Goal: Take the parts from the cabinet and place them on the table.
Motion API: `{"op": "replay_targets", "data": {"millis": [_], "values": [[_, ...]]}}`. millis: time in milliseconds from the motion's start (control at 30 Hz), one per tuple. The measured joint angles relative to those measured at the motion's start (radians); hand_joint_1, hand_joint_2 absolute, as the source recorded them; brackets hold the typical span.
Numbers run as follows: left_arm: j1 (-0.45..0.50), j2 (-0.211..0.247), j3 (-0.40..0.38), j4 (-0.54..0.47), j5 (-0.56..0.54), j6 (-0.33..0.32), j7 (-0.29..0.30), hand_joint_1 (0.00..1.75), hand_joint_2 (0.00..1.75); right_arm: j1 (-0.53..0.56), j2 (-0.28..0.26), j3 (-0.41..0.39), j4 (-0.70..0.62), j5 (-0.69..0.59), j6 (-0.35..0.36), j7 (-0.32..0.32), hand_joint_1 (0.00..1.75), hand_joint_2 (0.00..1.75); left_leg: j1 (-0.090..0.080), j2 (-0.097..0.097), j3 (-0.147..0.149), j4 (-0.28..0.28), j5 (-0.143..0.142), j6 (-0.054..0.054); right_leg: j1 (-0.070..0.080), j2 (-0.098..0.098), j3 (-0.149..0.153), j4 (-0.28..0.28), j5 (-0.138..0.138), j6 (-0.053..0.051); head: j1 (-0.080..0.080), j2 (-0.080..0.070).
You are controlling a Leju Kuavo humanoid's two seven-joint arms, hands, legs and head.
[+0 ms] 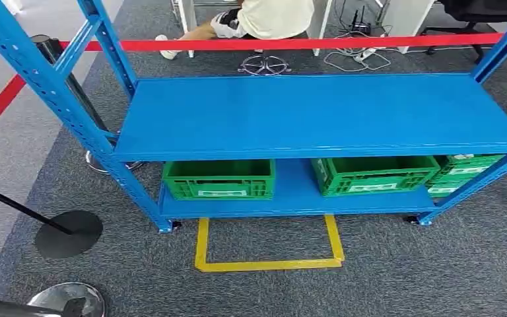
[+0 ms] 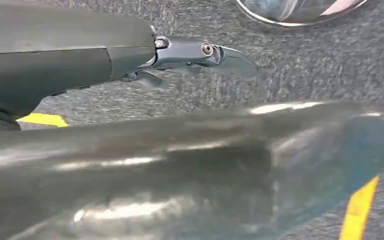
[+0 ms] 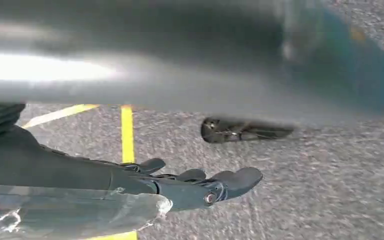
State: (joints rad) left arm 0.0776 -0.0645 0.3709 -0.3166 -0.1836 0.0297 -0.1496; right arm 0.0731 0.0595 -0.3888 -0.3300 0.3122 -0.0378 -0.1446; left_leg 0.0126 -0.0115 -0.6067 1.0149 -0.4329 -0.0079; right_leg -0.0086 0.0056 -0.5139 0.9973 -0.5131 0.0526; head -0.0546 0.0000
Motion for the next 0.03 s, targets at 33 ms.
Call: {"op": "replay_targets", "data": {"millis": [33], "values": [[0.005,0.003,-0.02,-0.003,0.011,-0.001,0.008,0.0,0.0,0.004,-0.003,0.02,-0.002,-0.018,0.001,0.008,0.0,0.0,0.0,0.0,0.0,0.0,0.0,0.0,0.0,0.0,0.0,0.0,0.0,0.0,0.0,0.0]]}}
